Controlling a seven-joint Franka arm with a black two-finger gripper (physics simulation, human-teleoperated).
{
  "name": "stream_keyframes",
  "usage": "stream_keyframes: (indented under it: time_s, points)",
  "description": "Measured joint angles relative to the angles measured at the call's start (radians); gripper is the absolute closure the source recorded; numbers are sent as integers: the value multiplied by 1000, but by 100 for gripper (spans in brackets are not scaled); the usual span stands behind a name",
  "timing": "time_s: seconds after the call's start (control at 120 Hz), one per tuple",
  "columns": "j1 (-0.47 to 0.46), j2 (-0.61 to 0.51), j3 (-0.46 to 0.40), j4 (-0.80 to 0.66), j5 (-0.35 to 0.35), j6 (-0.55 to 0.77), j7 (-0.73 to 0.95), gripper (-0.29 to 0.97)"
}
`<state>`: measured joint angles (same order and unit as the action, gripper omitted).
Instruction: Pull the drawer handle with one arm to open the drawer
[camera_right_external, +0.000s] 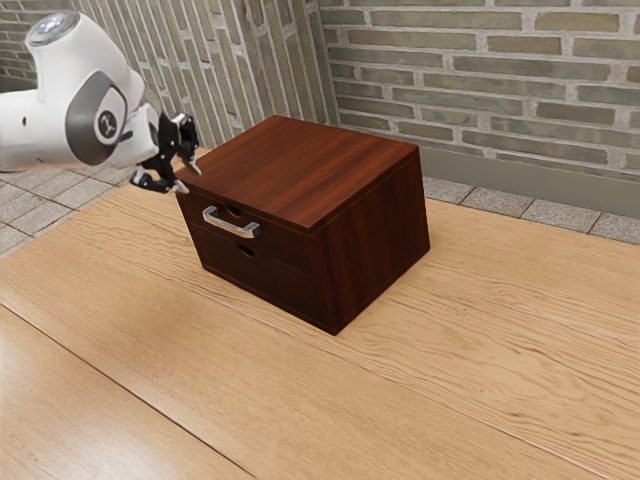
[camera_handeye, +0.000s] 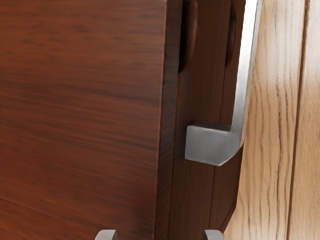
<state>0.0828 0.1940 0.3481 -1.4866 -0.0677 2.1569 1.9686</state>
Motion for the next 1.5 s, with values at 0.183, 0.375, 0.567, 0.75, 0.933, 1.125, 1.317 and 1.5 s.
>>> stream_keyframes:
  time_s: [0.183,0.375,0.567,0.75,0.933,1.125,1.317,1.5]
  points:
    - [-7,-54,3,-56,11,0,-5,52]
    - [-10,-56,4,-71,16,1,-11,52]
    - [-43,-61,4,-80,20,1,-17,52]
    - [-67,-97,7,-133,49,1,-30,52]
    - [-60,-117,25,-166,57,6,-39,52]
    - [-64,-92,26,-167,56,38,-46,52]
    - [-114,-89,23,-210,54,63,-53,51]
    - [-133,-93,23,-250,52,86,-61,54]
